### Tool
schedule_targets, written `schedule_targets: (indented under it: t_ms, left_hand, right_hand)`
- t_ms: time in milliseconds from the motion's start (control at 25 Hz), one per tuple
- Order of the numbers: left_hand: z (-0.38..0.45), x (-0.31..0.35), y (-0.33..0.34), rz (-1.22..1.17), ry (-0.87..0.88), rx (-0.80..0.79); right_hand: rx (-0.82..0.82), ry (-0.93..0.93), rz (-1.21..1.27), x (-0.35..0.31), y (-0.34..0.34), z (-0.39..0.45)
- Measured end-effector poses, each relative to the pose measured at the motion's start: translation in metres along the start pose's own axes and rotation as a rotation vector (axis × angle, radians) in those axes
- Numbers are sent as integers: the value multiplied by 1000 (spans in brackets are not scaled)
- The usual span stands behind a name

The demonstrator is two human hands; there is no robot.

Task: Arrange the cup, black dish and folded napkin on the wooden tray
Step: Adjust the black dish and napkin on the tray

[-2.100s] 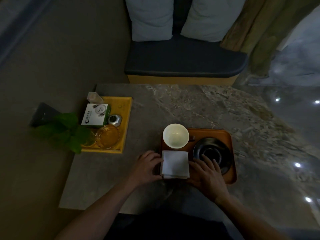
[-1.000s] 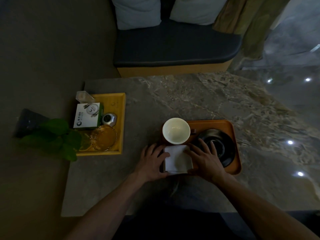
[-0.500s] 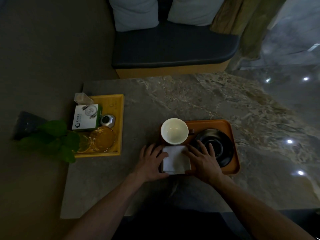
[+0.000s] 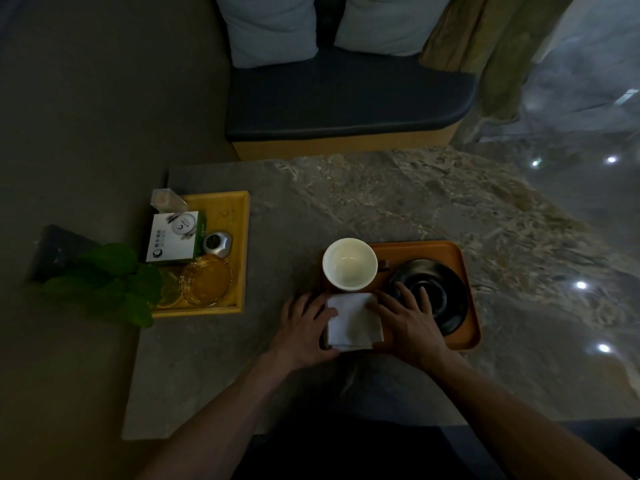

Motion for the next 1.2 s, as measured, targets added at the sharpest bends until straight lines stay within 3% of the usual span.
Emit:
schedule_targets:
  t_ms: [1200]
  left_hand:
    - [-3, 7, -4, -8, -51, -41]
  right_hand:
    - [-71, 51, -30, -4, 10, -4]
Point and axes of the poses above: each hand's wrist, its own z-axis towards the middle knuckle, its own y-axis out of the palm, x = y × z, the point moved 3 cm from there along z, towards the middle knuckle, and after that the axes turned 2 degrees about y, right-handed, at the moved point
